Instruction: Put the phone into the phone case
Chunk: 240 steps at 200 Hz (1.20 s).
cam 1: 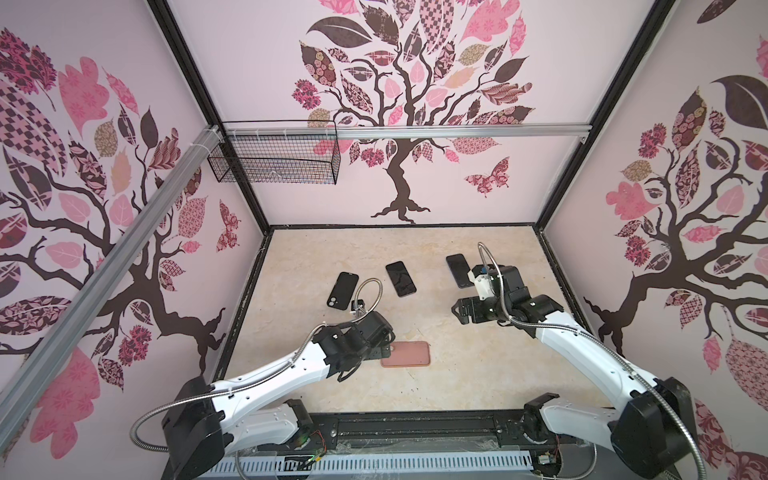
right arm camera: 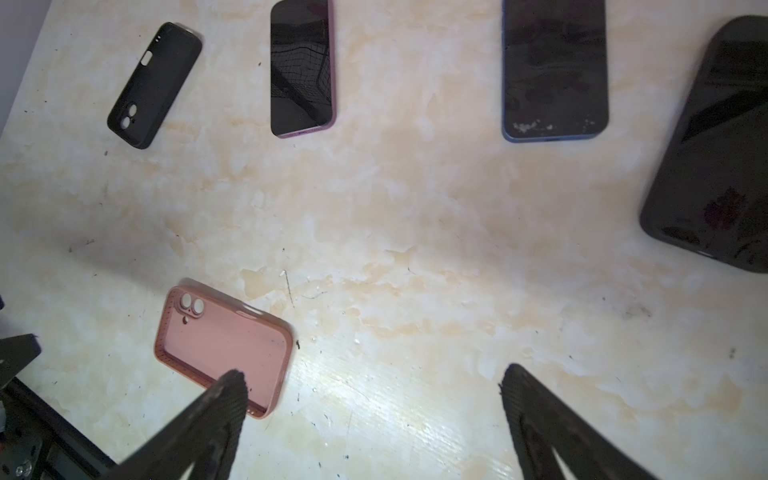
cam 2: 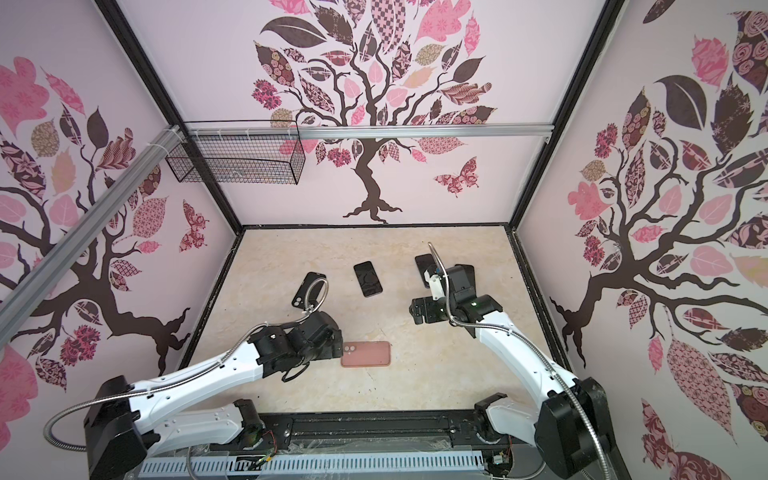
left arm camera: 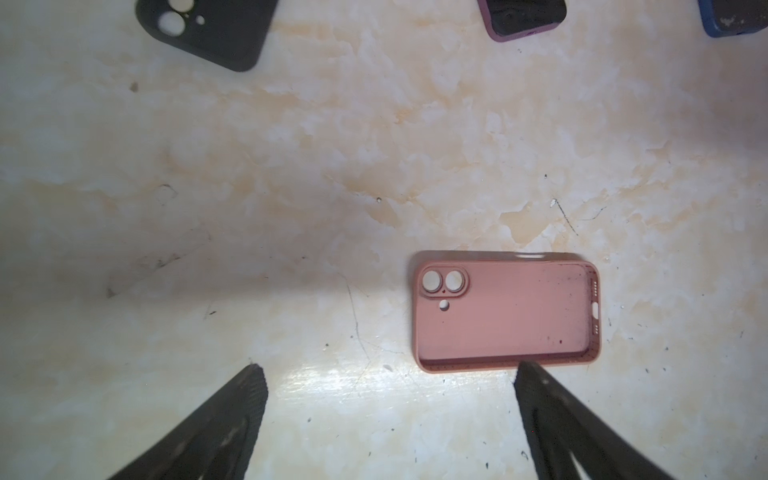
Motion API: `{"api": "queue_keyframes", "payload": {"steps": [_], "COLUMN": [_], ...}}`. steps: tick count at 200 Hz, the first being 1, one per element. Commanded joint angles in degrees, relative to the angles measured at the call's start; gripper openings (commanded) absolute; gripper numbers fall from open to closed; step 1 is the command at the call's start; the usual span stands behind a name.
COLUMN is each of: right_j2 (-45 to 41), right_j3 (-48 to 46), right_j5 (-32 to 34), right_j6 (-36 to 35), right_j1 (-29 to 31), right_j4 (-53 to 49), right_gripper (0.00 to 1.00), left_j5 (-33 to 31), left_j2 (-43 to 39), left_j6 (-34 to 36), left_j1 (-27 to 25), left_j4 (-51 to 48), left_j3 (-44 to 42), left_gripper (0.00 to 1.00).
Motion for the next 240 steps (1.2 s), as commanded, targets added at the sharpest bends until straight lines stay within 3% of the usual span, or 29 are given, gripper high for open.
{"api": "queue_keyframes", "payload": {"steps": [1,37,126,240], "right_j2": [4.7,15.1,42.8,65.4], "right_j3": [3.8,10.7,34.6,58.6], "right_j5": [0.6,2.7,6.1,7.7], "right_j6": [-2.5,-3.5,0.4,0.0], "right_j1": [1.9,4.8,8.7,11.7], "right_j4": [-1.1,0.1,1.4,-5.8], "right_gripper": [1.00,1.00,1.00,1.00], "left_j5": [-1.8,1.6,3.0,4.7], "left_j2": [-4.9,-13.0,-16.7,-20.8], "left_j6": [3.6,5.6,6.8,6.6], "left_j1": [3.2,8.6,8.8,8.9], "left_j4": [-4.2,-4.9,-8.5,-8.0], "left_j3": [1.3,-0.1,1.7,-1.0], "left_gripper": [0.97,0.97,0.97,0.97]}}
